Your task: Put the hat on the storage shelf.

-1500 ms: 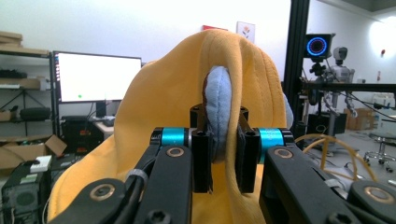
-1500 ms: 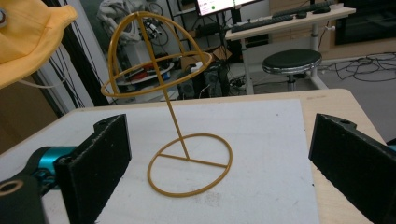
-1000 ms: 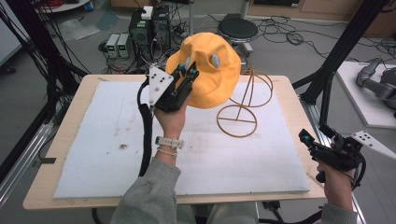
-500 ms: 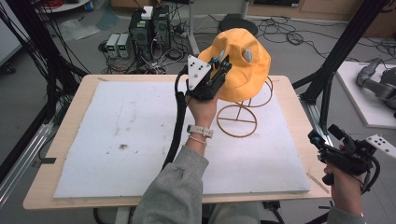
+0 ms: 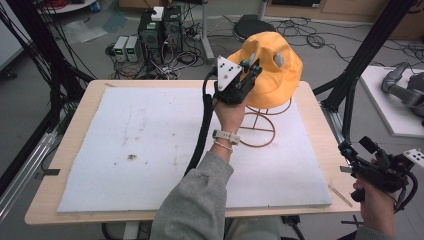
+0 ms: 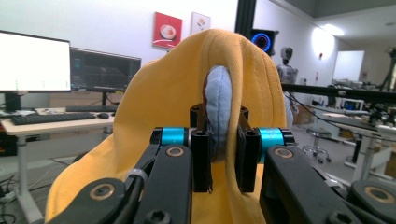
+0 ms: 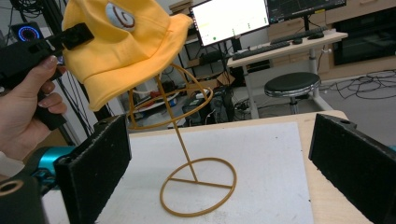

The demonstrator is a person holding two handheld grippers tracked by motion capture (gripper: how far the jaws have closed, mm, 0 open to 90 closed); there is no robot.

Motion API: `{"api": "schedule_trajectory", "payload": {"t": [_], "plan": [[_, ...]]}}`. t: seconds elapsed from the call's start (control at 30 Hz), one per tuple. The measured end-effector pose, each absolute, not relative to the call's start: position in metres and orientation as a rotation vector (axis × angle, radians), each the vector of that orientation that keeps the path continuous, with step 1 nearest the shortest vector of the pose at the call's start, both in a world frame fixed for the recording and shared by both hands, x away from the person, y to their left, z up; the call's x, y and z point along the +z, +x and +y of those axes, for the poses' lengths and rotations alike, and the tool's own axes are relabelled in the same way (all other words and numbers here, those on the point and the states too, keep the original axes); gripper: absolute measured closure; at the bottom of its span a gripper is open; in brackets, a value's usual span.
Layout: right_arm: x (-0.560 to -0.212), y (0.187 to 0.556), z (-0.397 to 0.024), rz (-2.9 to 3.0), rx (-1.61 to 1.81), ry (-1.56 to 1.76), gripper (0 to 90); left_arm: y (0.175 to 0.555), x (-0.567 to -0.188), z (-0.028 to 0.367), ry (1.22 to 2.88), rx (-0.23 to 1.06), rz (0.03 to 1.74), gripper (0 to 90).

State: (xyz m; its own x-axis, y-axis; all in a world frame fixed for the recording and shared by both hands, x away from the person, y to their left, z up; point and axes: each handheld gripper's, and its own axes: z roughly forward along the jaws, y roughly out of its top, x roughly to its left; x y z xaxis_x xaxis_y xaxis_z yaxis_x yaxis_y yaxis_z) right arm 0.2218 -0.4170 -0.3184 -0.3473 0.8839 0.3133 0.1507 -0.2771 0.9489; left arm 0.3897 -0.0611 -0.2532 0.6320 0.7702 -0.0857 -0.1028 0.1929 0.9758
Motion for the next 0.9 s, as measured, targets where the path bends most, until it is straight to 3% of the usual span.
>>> {"api": "schedule_trajectory", "payload": {"t": [0.9], "plan": [[-0.316,0.215,-0.423,1.379,1.673,1.313,5.2,0.399,-0.282,-0.094,1.352,0.673,0.719,77.9]]}}
